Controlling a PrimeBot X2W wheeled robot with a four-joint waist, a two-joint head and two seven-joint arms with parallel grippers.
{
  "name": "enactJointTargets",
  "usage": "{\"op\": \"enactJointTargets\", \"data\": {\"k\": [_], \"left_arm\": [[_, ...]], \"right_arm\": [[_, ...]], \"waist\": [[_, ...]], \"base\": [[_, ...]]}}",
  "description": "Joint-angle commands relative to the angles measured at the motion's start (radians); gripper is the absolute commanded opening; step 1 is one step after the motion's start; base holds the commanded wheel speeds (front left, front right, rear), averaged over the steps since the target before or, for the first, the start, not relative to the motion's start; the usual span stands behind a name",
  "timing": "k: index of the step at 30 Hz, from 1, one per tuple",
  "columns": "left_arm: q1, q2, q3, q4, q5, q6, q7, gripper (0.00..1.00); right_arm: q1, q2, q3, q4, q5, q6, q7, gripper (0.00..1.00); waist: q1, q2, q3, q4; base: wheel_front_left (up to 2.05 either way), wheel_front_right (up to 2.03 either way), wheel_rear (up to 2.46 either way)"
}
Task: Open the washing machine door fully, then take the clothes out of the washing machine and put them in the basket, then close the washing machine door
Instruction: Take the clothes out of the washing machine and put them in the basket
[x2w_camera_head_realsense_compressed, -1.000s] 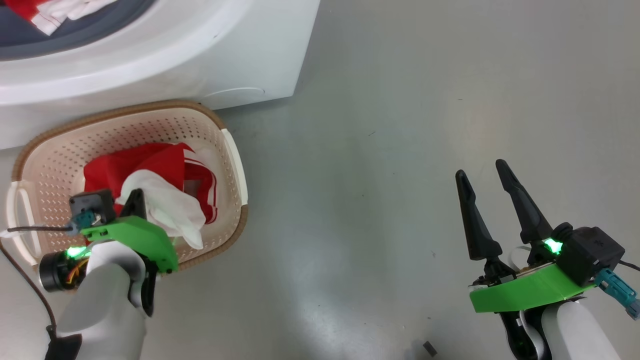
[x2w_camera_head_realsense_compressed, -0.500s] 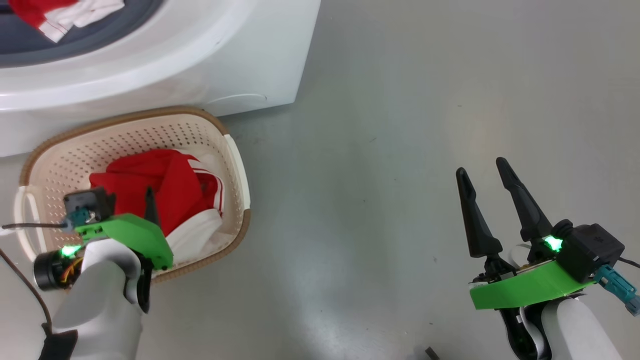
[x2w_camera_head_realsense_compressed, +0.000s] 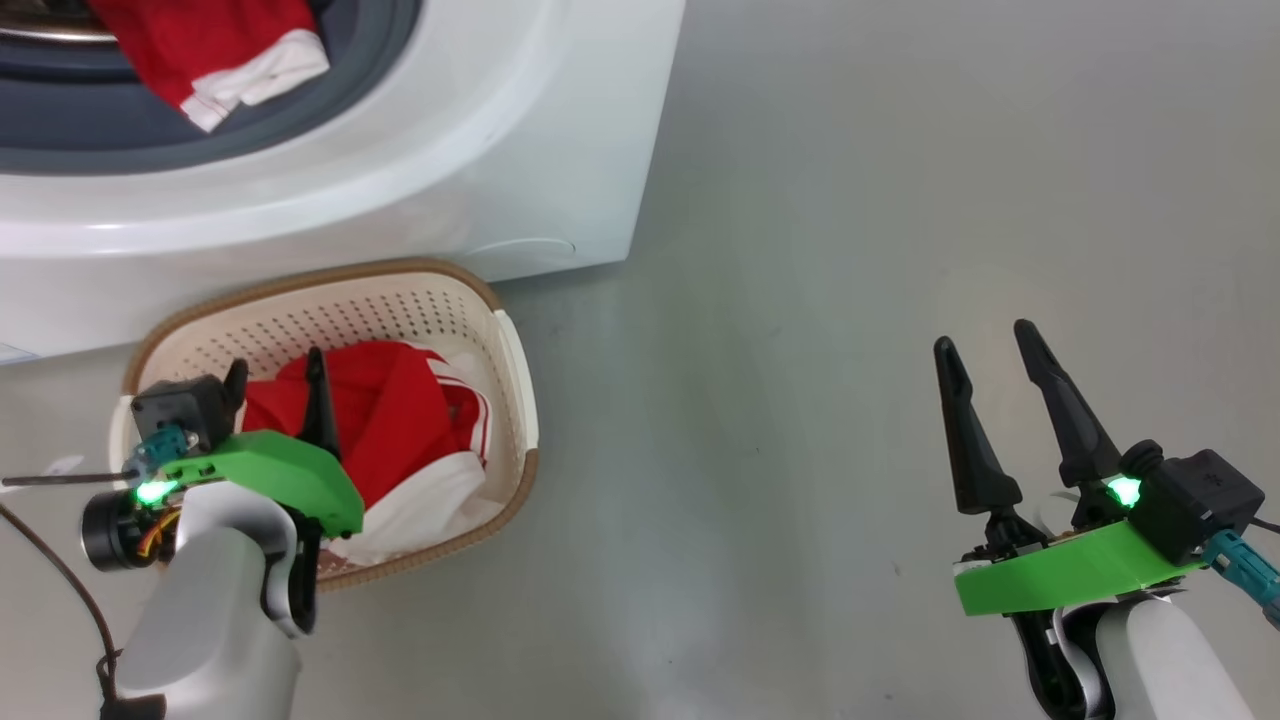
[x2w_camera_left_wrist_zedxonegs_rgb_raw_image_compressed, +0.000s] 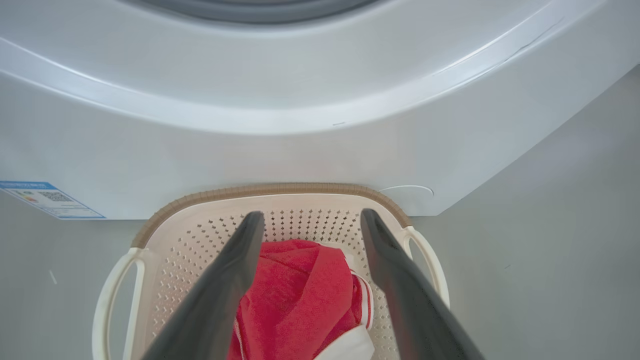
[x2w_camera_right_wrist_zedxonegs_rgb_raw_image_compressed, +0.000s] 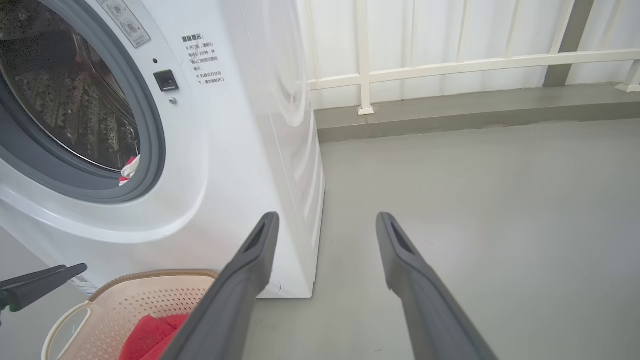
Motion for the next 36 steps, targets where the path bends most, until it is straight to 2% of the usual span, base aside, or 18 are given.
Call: {"op": "enactJointTargets", "data": {"k": [1, 21, 28, 36], "left_arm": [[0.032, 0.026, 0.032, -0.046, 0.014, -0.001, -0.012, 1.00], [0.326, -0.045, 0.129, -0.586, 0.107, -0.051, -0.012, 1.00], [0.395, -0.056, 0.129, -0.693, 0.128, -0.058, -0.012, 1.00], [0.462, -0.060, 0.123, -0.785, 0.140, -0.047, -0.012, 1.00]], "right_arm": [[0.021, -0.011, 0.017, -0.021, 0.005, 0.006, -0.006, 1.00], [0.076, -0.011, -0.024, -0.040, -0.046, 0.006, -0.006, 1.00], [0.095, -0.011, -0.032, -0.057, -0.061, 0.006, -0.006, 1.00], [0.120, -0.011, -0.048, -0.085, -0.084, 0.006, -0.006, 1.00]], "waist": [[0.0000, 0.0000, -0.029, 0.014], [0.0000, 0.0000, -0.183, 0.045], [0.0000, 0.0000, -0.223, 0.058], [0.0000, 0.0000, -0.266, 0.070]], "base": [[0.00, 0.00, 0.00], [0.00, 0.00, 0.00], [0.00, 0.00, 0.00], [0.00, 0.00, 0.00]]}}
